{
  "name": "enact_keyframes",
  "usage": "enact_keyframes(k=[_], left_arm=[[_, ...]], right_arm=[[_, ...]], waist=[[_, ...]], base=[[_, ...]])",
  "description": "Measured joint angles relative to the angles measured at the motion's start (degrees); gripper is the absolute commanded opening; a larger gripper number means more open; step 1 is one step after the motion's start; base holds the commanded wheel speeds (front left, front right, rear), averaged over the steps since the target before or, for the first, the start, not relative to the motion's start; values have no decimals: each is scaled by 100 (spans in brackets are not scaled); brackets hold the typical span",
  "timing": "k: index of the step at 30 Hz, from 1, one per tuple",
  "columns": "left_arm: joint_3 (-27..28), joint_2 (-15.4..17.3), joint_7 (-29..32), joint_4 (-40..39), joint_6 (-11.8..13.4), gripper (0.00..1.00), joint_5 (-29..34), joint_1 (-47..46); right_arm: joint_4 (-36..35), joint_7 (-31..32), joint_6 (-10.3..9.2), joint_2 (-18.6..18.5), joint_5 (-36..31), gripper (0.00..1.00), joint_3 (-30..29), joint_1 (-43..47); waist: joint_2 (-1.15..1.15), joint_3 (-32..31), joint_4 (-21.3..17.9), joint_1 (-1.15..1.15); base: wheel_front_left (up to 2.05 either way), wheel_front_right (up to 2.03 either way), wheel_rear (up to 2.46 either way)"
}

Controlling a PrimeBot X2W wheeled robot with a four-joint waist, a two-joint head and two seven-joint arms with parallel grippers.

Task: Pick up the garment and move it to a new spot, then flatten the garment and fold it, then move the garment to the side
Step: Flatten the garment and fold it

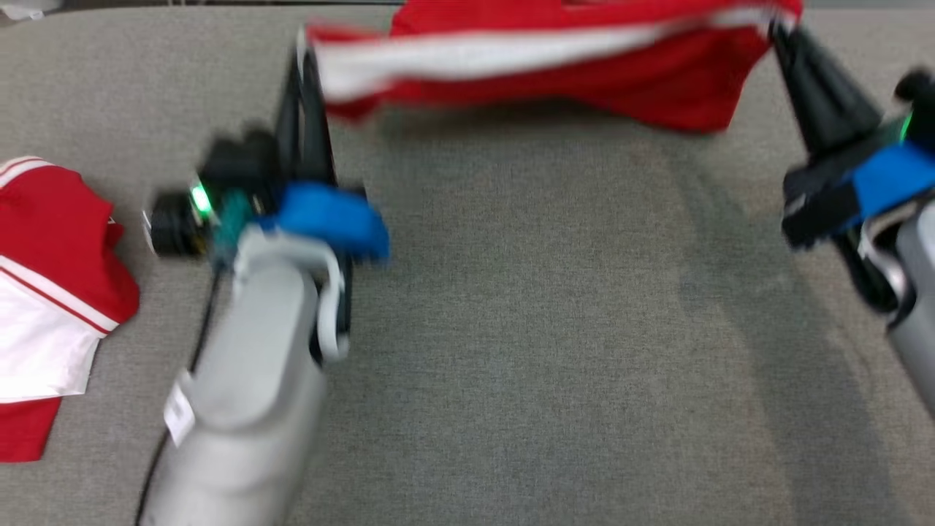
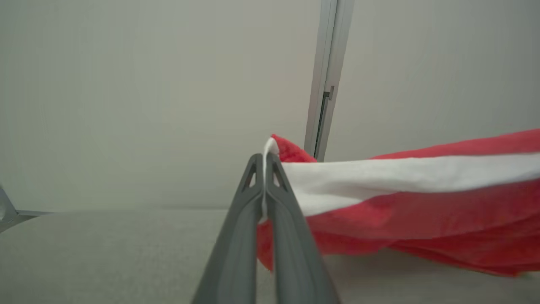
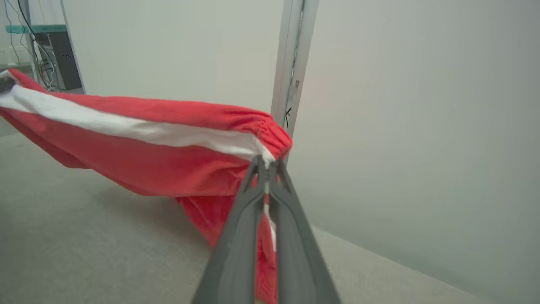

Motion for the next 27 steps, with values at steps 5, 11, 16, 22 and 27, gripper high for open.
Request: enact_keyframes(k=[5, 11, 16, 22, 27], left_arm=[[-339, -5, 0, -146, 12, 0, -487, 1318], [-452, -4, 0, -310, 70, 0, -798, 2426], [-298, -4, -1, -275, -53, 0, -710, 3144], [97, -4, -1, -213, -264, 0, -536, 3865], [283, -3, 0, -270, -411, 0, -365, 4258]], right_arm=[[-229, 0, 0, 93, 129, 0, -168, 1278], [-396, 1, 0, 354, 82, 0, -235, 2456], [-377, 1, 0, 695, 80, 0, -260, 3165], [-316, 1, 0, 965, 20, 0, -34, 3871], [-330, 0, 0, 1022, 16, 0, 156, 4262]], waist=[[0, -388, 84, 0], [-1, -977, 212, -1], [-2, -1475, 250, -2], [-2, -2021, 219, -2], [-2, -2283, 97, 0]], base=[[0, 0, 0], [0, 0, 0], [0, 0, 0], [0, 0, 0], [0, 0, 0]])
